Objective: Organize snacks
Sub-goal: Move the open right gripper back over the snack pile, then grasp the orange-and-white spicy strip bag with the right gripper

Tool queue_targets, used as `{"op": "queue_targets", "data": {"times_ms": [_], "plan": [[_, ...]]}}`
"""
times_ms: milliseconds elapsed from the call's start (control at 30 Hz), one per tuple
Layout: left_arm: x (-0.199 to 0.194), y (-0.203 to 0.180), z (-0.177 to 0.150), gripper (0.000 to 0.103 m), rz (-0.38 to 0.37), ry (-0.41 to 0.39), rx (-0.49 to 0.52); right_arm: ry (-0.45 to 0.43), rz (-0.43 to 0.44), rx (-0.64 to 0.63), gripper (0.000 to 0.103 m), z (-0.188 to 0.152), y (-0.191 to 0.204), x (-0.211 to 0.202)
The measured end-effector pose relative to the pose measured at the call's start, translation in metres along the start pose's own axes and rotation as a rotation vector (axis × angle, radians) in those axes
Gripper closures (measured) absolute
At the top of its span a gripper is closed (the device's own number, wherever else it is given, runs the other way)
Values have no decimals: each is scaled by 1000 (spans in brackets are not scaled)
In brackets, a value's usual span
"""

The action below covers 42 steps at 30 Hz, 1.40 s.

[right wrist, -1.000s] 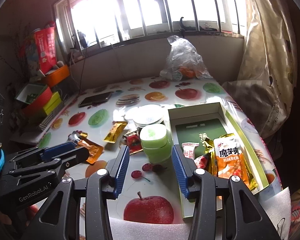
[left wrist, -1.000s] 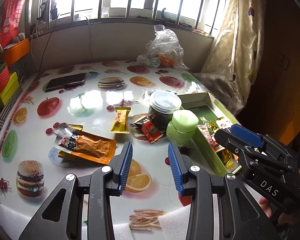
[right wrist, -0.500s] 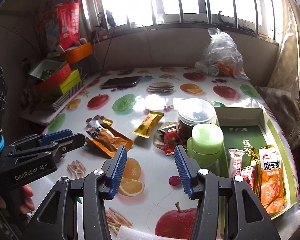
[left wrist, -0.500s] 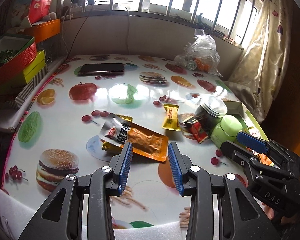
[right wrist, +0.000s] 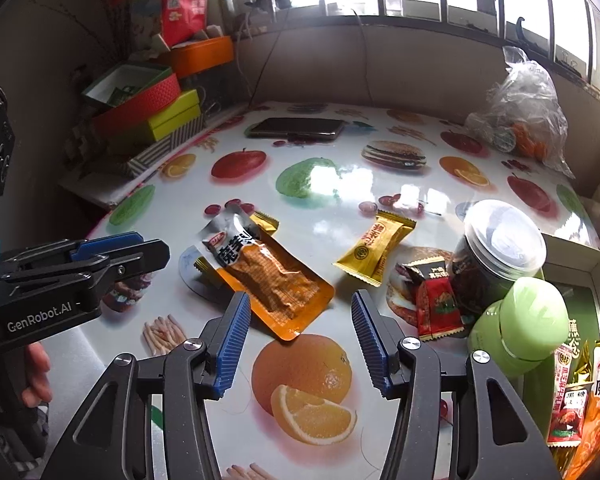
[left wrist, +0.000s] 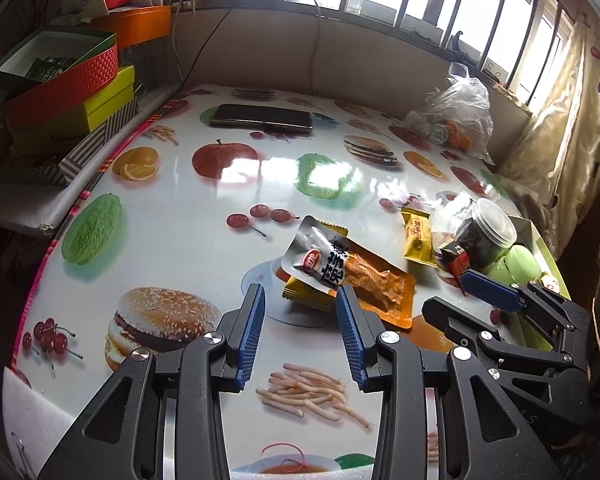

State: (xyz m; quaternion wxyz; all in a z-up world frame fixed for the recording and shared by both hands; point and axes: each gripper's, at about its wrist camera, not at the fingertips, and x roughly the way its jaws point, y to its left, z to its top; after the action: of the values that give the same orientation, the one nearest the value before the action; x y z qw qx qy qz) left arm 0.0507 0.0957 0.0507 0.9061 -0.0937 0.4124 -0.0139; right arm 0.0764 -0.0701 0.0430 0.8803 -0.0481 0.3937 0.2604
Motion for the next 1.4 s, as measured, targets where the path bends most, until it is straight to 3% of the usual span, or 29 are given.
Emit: {"op": "queue_targets", "data": {"times_ms": [267,633,800,900,1100,1400], "plan": [[12,13,-1,65,16,24,-26,64,78,-105,46,12,18,36],[22,24,1,65,25,40,-40,139,21,-230,44,14,22,72],[24,26,1,65,28,45,-47,135,-14,-245,43,19,23,77],[26,27,1,65,29,48,-47,150,3,-185,43,22,18,81],[30,28,3,65,30,53,-43,127,2,-115,68,21,8,78],[37,20,10,65,13,57,-25,87,-31,-125,84,19,11,69]]}}
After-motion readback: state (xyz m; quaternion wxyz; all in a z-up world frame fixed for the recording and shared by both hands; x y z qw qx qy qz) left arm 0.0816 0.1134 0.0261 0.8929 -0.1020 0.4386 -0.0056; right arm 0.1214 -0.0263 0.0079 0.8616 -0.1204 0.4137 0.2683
